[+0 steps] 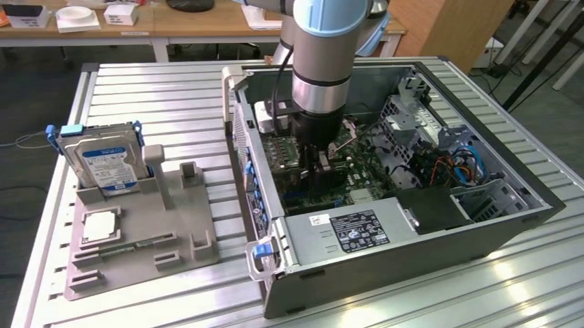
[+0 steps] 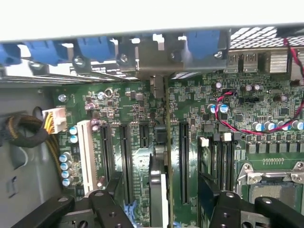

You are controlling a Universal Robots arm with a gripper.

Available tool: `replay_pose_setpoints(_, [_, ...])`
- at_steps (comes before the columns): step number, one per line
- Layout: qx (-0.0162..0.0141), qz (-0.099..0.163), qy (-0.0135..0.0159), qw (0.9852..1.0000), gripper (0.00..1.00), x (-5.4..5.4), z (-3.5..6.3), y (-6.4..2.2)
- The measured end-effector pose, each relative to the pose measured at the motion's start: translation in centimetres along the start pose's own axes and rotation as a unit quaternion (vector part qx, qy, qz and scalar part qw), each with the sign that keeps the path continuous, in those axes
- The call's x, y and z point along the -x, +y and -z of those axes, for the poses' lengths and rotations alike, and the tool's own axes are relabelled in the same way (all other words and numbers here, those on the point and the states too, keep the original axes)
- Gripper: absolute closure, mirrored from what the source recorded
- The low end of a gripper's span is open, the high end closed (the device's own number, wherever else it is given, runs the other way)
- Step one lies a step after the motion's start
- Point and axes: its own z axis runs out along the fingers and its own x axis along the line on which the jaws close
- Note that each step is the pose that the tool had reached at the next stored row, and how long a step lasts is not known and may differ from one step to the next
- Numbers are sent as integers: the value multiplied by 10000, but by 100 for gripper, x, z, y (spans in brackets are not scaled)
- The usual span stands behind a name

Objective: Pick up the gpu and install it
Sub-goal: 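Insert the gpu into the slot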

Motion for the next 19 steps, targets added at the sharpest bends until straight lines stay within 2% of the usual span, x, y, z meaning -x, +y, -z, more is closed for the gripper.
replay_pose_setpoints(3, [0,4,46,10000,26,-1,53,-5])
replay_pose_setpoints(13, [25,24,246,9997,26,1,179,-17])
replay_pose_setpoints(19, [25,25,250,9997,26,2,180,-17])
